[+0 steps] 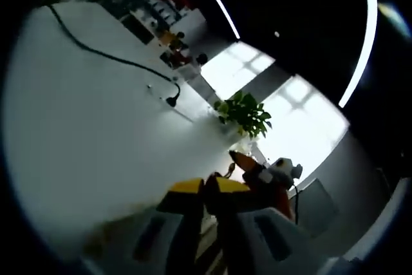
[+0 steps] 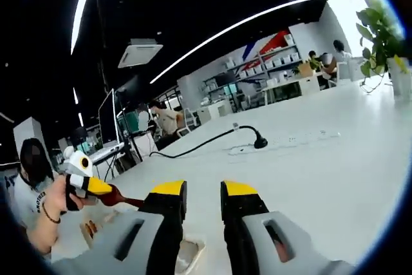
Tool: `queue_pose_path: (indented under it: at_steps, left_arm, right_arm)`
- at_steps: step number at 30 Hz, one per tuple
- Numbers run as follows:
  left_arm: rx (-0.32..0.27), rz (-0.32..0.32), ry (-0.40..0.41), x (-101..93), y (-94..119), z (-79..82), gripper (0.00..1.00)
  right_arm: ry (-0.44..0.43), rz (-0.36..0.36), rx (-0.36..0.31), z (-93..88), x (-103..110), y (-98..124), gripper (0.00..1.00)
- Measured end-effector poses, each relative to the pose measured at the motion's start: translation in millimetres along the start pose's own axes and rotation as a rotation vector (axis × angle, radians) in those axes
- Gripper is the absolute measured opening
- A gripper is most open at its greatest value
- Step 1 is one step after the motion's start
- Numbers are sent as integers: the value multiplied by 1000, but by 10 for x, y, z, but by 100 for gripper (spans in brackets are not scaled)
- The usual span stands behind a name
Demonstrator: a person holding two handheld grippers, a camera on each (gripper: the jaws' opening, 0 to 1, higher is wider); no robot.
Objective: Arrange the utensils inside the cutlery case until each visible utensil rests in its matching compartment.
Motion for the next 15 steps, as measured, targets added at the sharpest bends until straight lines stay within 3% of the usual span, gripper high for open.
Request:
queue_pose_path:
  at_steps: [2, 7, 15]
  left_arm:
    - [-8, -18, -19, -72, 74, 47, 5]
    - [-38, -43, -120, -245, 199, 164, 5]
    - [-49, -90, -147, -334, 291, 186, 5]
  right_arm:
    - [16, 17, -9, 66, 51, 44, 22]
    - [-37, 70, -15, 89, 176, 122, 27]
    - [-55, 152, -34, 109, 360, 300, 26]
Point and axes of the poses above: the point that each gripper's makers call its tool centre point, and the gripper's own axes: y roughly backward along the fingers, x roughly to its left, z roughly out of its top, the point moved 7 cm from there along y, roughly backward along the fingers, and after that the axes turned 10 degrees about -x, right-handed, at the moved point
